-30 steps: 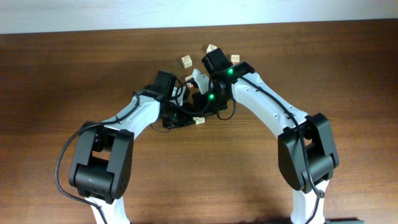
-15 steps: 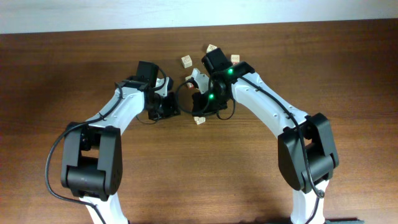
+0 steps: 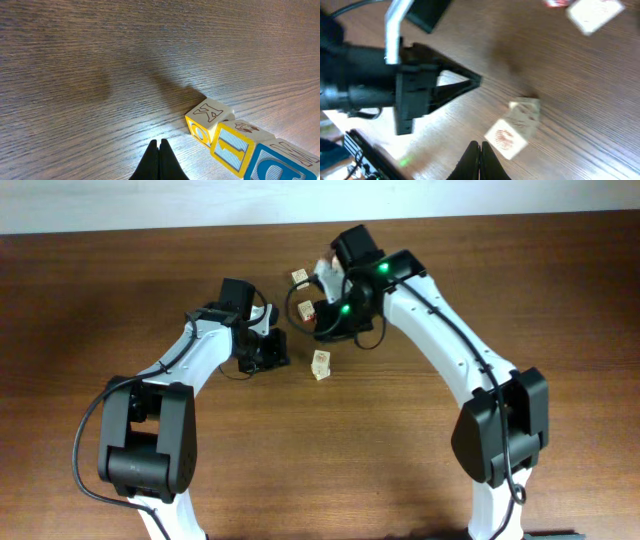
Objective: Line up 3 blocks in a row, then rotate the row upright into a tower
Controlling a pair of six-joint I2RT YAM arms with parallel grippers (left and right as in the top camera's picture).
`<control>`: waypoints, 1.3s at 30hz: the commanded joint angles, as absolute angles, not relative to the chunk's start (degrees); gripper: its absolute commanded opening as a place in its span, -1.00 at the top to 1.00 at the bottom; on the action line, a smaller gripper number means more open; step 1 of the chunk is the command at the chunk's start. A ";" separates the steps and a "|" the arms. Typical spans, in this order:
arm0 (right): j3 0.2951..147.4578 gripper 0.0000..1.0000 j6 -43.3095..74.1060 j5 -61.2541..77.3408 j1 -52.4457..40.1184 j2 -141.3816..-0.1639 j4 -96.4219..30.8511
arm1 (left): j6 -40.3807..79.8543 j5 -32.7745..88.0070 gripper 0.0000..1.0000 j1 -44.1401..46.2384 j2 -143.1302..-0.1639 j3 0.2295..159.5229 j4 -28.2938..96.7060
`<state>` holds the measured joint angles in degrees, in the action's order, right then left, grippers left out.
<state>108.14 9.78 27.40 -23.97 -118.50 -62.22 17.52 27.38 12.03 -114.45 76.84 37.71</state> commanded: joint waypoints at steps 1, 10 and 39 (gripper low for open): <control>109.19 0.91 11.00 26.33 -21.12 -118.52 -63.75 | 16.14 26.98 1.00 12.43 -113.54 78.02 37.58; 109.19 0.92 10.98 26.28 -17.96 -118.54 -67.33 | 16.19 26.96 1.00 12.86 -113.54 78.02 36.73; 95.79 0.91 11.20 27.79 -17.56 -118.56 -63.24 | 16.21 26.92 0.42 12.97 -113.54 78.00 36.69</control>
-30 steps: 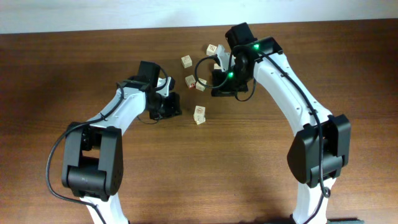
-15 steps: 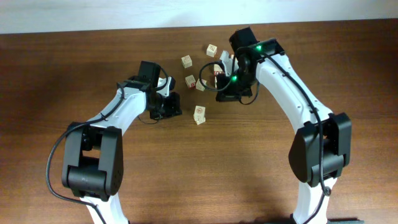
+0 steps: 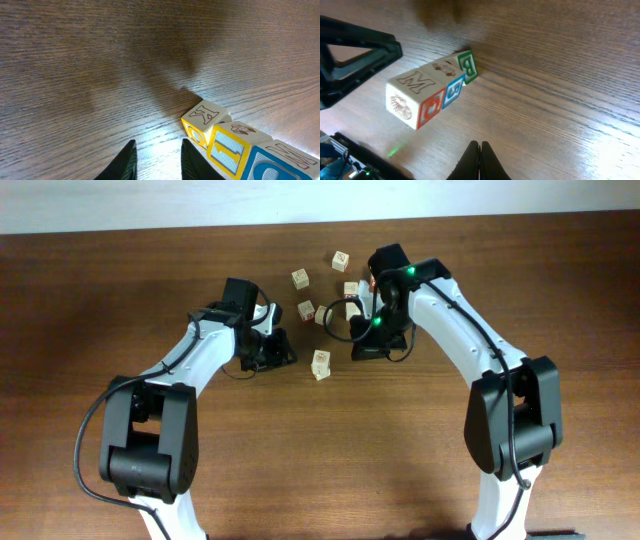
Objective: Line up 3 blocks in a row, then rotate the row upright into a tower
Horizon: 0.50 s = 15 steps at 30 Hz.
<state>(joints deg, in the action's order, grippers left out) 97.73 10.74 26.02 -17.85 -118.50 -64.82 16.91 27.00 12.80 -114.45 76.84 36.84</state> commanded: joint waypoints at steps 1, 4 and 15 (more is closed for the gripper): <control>95.37 0.91 11.22 28.34 -17.56 -118.56 -62.63 | 16.21 26.92 0.41 12.97 -113.54 78.00 36.69; 92.44 0.91 12.56 29.80 -17.56 -118.56 -58.81 | 16.21 26.24 0.38 12.97 -113.54 78.00 36.69; 84.09 0.92 15.53 33.74 -17.56 -118.56 -45.23 | 16.23 23.90 0.25 12.97 -113.54 78.00 36.64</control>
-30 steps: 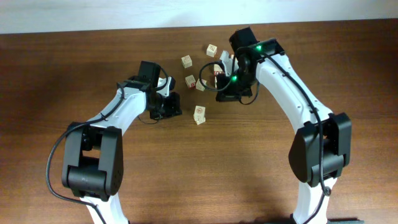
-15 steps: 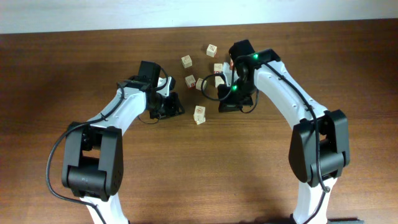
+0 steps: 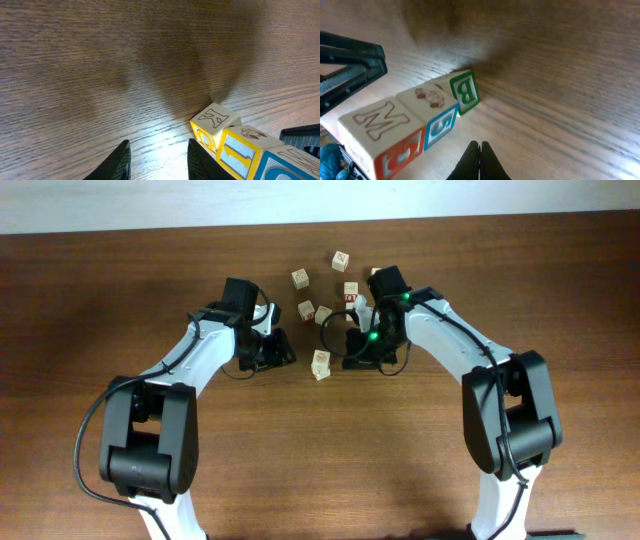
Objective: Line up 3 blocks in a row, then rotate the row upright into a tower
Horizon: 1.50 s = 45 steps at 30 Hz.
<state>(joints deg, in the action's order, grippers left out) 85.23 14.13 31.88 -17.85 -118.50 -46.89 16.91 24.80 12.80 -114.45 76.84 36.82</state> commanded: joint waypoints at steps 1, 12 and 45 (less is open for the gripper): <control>84.09 0.92 15.53 33.78 -17.56 -118.56 -44.82 | 16.23 23.86 0.24 12.97 -113.54 78.00 36.64; 84.09 0.91 15.53 33.89 -17.61 -118.56 -42.74 | 16.23 22.44 0.10 12.97 -113.54 78.00 35.62; 78.76 0.91 24.49 43.18 -15.73 -118.69 -32.38 | 20.38 13.67 -0.07 12.97 -113.56 78.00 34.57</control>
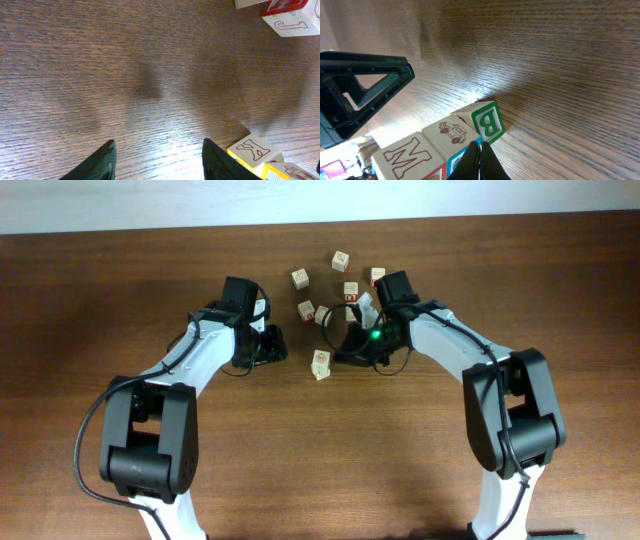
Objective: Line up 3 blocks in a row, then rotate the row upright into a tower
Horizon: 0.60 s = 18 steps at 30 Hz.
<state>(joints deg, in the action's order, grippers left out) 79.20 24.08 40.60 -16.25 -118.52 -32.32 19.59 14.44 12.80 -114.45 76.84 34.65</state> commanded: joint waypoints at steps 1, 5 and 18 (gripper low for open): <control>78.76 0.91 24.49 43.18 -15.73 -118.69 -32.38 | 20.38 13.67 -0.07 12.97 -113.56 78.00 34.57; 78.76 0.92 24.53 43.38 -15.73 -118.69 -32.38 | 20.38 13.67 -0.08 12.97 -113.56 78.00 34.57; 78.74 0.92 24.56 43.09 -16.67 -118.72 -32.97 | 20.38 13.69 -0.08 12.97 -113.56 78.00 34.63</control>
